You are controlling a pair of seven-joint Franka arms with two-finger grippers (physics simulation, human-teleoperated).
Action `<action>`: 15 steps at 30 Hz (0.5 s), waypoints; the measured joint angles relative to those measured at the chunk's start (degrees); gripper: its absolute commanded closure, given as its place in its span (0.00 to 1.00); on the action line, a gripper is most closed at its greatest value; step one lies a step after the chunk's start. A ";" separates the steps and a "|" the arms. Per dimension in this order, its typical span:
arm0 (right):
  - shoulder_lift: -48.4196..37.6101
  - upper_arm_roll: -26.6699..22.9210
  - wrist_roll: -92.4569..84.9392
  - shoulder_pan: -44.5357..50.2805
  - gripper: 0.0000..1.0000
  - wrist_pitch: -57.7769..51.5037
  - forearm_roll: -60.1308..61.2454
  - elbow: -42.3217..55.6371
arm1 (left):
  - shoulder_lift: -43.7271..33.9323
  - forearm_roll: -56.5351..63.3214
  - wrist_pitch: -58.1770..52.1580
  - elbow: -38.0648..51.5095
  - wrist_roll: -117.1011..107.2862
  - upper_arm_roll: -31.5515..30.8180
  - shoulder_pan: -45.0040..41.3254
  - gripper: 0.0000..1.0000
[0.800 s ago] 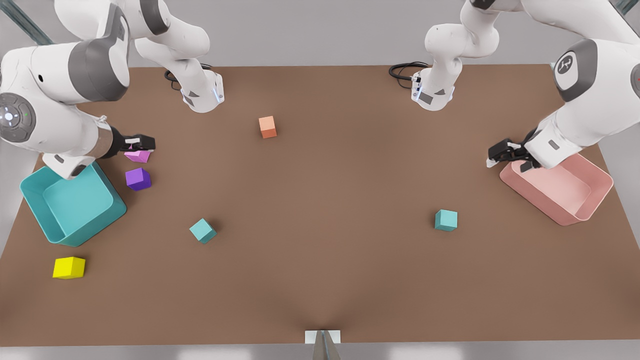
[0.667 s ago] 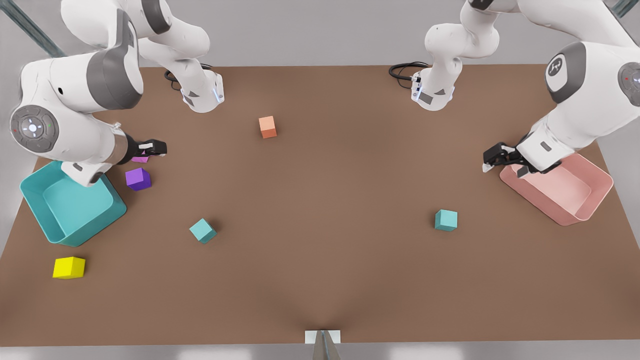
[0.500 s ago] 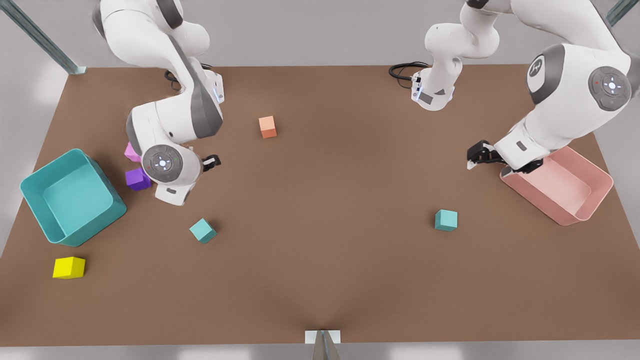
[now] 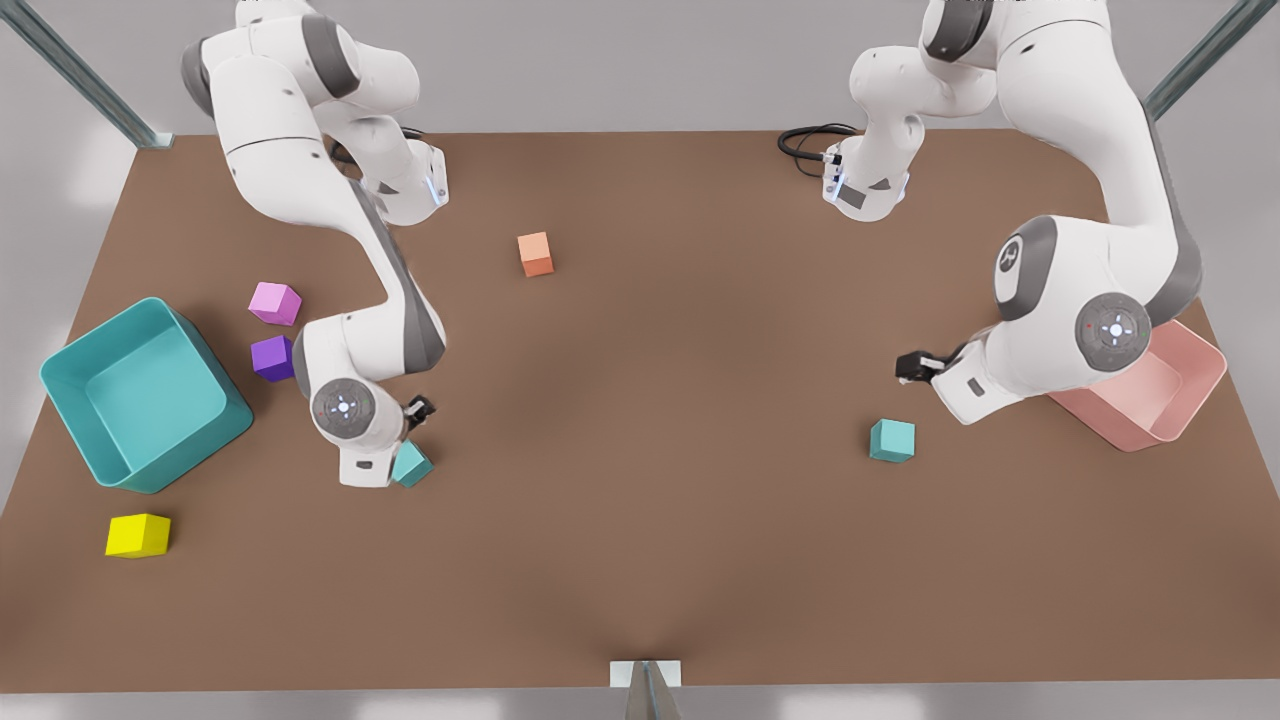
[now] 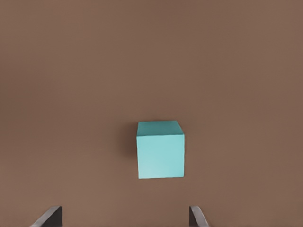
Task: Stack the two blue cubes on top of each other
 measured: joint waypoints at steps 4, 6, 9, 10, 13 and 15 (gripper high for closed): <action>2.10 -1.46 0.19 -0.36 0.00 2.69 4.03 -0.30 | 0.15 0.71 0.44 -1.16 -0.70 0.05 0.03 0.00; 3.26 -2.10 0.51 -0.42 0.00 4.15 5.34 -0.36 | 0.15 0.96 0.63 -1.61 -1.00 0.06 -0.07 0.00; 4.71 -3.13 0.92 -0.39 0.00 6.18 6.34 -0.58 | 0.15 1.42 0.89 -2.32 -1.41 0.06 -0.07 0.00; 5.00 -3.50 1.04 -0.45 0.00 6.66 6.53 -0.77 | -0.03 1.54 1.10 -2.99 -1.53 0.06 0.06 0.00; 5.73 -3.92 1.27 -0.37 0.00 7.84 6.75 -1.12 | -1.74 1.86 2.07 -5.50 -1.87 0.01 -0.07 0.00; 6.53 -4.09 1.36 -0.19 0.00 8.57 6.59 -1.24 | -2.02 2.43 2.91 -6.47 -2.06 -0.02 -0.09 0.00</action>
